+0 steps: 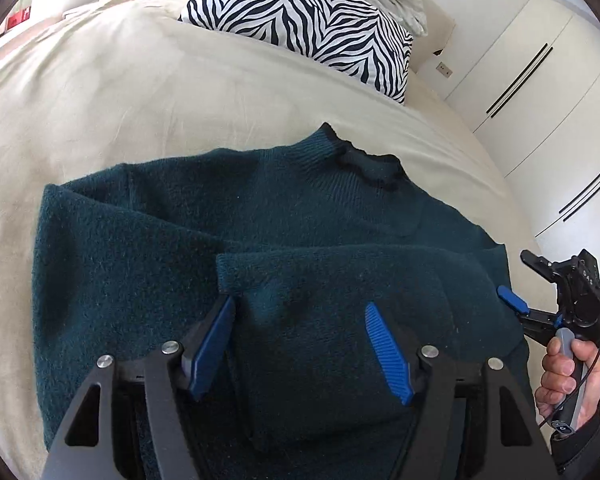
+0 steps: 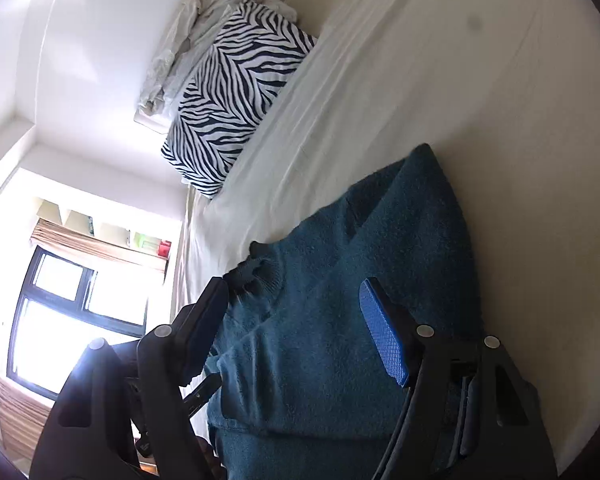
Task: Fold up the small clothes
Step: 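Move both grippers to the sweater hem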
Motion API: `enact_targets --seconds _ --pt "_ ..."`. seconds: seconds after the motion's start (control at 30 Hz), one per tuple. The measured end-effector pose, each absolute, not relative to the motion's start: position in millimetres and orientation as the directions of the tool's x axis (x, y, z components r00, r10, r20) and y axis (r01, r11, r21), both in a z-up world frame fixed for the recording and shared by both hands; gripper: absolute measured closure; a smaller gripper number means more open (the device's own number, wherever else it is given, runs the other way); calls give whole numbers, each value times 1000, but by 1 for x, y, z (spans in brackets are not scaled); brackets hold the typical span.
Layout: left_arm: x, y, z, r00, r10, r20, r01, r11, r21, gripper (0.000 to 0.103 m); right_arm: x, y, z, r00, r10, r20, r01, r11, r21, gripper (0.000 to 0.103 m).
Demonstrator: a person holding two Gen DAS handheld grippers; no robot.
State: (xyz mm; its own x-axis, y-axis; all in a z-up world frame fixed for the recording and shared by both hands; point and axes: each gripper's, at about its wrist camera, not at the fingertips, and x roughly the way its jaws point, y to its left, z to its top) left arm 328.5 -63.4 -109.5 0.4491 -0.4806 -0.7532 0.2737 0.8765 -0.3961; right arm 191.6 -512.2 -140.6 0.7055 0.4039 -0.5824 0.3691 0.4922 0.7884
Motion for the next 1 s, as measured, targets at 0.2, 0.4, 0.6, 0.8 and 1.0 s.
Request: enact_targets --seconds 0.2,0.4,0.6,0.8,1.0 --pt "319 -66 -117 473 -485 -736 365 868 -337 32 152 -525 -146 759 377 -530 313 503 806 41" --pt "317 -64 -120 491 -504 -711 369 859 -355 29 171 -546 -119 805 378 -457 261 466 845 37" --pt "316 -58 -121 488 -537 -688 371 841 -393 28 205 -550 -167 765 415 -493 281 474 835 61" --pt "303 -36 -110 489 -540 -685 320 842 -435 28 133 -558 -146 745 319 -586 364 542 757 62" --pt "224 32 -81 512 -500 -698 217 862 -459 28 16 -540 -109 702 259 -664 350 686 638 44"
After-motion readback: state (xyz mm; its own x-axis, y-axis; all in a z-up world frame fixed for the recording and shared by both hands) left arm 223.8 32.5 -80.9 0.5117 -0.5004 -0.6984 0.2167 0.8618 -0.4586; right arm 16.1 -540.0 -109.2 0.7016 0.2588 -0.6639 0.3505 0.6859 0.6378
